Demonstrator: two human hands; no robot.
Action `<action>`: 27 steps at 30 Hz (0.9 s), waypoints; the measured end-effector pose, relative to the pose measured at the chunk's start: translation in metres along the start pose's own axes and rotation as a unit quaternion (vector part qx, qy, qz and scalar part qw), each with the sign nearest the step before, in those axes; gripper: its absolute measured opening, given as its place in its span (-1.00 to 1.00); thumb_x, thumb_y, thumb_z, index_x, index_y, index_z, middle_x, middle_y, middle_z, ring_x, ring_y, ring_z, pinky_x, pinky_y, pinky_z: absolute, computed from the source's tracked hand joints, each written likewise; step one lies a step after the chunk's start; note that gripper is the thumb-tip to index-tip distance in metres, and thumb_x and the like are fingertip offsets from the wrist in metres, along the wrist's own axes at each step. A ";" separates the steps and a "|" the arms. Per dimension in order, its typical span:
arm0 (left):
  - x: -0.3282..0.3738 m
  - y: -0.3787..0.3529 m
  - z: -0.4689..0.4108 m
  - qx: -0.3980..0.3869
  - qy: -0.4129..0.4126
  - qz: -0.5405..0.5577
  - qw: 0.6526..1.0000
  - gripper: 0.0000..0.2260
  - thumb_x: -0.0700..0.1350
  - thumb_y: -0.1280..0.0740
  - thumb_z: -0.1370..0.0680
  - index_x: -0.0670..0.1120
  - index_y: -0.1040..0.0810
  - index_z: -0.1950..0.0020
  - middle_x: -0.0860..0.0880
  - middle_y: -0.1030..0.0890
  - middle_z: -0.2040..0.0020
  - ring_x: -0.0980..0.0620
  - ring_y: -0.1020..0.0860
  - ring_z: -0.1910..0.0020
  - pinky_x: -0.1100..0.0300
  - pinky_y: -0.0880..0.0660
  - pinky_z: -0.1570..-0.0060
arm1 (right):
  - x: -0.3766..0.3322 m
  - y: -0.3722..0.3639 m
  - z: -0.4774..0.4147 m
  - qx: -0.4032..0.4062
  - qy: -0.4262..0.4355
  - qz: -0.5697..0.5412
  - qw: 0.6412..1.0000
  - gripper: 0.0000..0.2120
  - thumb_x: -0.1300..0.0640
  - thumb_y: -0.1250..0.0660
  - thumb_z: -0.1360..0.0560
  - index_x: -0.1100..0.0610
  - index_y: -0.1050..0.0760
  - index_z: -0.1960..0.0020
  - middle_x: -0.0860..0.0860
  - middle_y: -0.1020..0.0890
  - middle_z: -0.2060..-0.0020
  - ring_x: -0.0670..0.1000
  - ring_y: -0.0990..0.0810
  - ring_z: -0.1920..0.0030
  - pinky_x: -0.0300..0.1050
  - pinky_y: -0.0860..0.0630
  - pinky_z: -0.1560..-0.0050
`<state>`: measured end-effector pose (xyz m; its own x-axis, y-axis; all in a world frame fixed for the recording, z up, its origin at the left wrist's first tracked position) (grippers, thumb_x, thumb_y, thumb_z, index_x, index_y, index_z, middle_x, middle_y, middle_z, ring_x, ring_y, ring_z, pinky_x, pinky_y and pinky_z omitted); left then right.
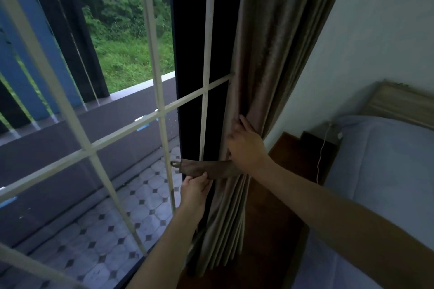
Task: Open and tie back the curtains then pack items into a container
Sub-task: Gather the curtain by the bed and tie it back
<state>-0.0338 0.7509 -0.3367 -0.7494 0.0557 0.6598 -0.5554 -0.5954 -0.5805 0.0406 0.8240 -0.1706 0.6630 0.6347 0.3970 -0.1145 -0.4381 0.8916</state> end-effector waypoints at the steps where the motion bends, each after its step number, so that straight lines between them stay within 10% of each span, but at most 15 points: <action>1: -0.004 -0.008 0.000 -0.012 0.009 0.005 1.000 -0.87 -0.35 -0.24 -0.57 -0.18 -0.53 -0.02 -0.13 -0.67 0.12 -0.01 -0.64 0.15 0.20 -0.55 0.16 | 0.010 -0.011 0.005 -0.041 -0.007 0.055 0.998 -0.63 0.11 -0.15 -0.54 0.24 -0.51 -0.25 0.22 -0.50 -0.30 0.19 -0.17 -0.50 0.12 0.27 -0.50; 8: -0.018 -0.070 -0.016 -0.038 -0.047 -0.003 0.998 -0.76 -0.13 -0.25 -0.61 -0.16 -0.49 -0.24 -0.12 -0.64 -0.01 -0.04 -0.61 0.04 0.19 -0.55 0.06 | 0.081 -0.058 0.034 -0.152 0.005 0.234 0.960 -0.34 -0.04 -0.21 -0.56 0.17 -0.07 -0.55 0.15 -0.09 -0.55 0.23 0.19 -0.54 0.24 0.43 -0.39; 19: -0.048 -0.152 -0.085 -0.019 -0.142 -0.397 0.907 -0.81 -0.11 -0.19 -0.63 -0.13 -0.58 0.02 -0.14 -0.62 0.11 -0.09 -0.59 0.12 0.08 -0.54 0.10 | 0.133 -0.083 0.046 -0.008 0.173 0.174 0.969 -0.58 0.17 -0.60 -0.18 0.26 -0.65 0.00 0.17 -0.68 -0.02 0.22 -0.48 -0.32 0.22 -0.19 -0.47; 27: -0.027 -0.186 -0.087 -0.008 -0.269 -0.435 0.859 -0.46 -0.16 -0.32 -0.53 0.01 -0.27 -0.49 -0.01 -0.45 -0.36 0.04 -0.45 -0.28 0.11 -0.41 -0.29 | 0.131 -0.064 0.051 0.098 0.179 0.112 0.972 -0.80 0.23 -0.45 -0.30 0.26 -0.67 0.09 0.15 -0.69 0.07 0.21 -0.51 -0.29 0.18 -0.08 -0.49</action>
<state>0.0582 0.9295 -0.2882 0.2250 0.0922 0.9700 -0.8291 -0.5047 0.2404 0.1727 0.9029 -0.1862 0.3335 0.6746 0.6586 -0.0599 -0.6820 0.7289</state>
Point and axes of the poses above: each hand's wrist, its own z-axis away from the middle knuckle, its own y-axis out of the back of the hand, x = y × z, the point moved 10 cm from there along -z, towards the middle knuckle
